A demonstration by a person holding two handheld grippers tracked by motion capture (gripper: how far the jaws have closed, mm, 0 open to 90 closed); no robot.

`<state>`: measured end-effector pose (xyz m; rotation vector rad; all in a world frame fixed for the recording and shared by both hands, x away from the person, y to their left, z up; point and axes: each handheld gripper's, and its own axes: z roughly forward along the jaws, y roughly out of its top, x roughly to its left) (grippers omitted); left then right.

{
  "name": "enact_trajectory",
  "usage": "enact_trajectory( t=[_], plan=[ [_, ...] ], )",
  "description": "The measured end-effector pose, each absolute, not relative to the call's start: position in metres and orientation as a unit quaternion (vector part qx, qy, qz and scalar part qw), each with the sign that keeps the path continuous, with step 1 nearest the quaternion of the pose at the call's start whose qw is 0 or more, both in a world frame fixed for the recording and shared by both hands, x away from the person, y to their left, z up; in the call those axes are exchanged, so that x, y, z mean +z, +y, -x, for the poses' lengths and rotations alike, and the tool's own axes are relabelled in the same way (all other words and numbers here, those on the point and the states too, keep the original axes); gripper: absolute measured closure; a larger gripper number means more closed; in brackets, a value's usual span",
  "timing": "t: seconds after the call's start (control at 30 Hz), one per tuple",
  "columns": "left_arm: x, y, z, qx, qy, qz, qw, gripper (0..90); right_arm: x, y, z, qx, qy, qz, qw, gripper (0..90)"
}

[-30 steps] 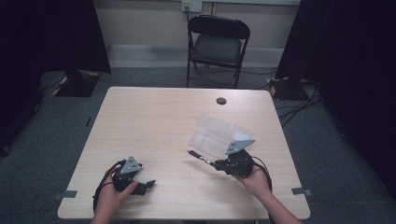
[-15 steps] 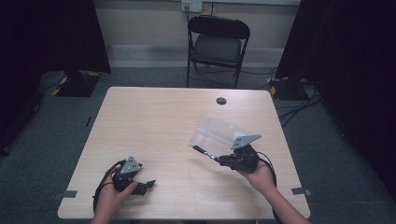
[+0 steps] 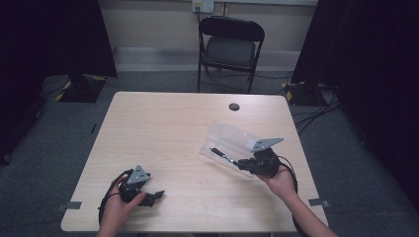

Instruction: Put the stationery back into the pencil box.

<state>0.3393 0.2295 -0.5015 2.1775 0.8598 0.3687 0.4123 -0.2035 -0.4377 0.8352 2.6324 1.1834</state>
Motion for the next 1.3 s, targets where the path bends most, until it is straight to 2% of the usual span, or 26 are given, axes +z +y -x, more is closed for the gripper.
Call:
enact_trajectory(
  t=[1.3],
  plan=[
    [-0.502, 0.229, -0.339, 0.144, 0.336, -0.851, 0.377, 14.9, -0.459, -0.214, -0.433, 0.372, 0.875, -0.295, 0.094, 81.1]
  ],
)
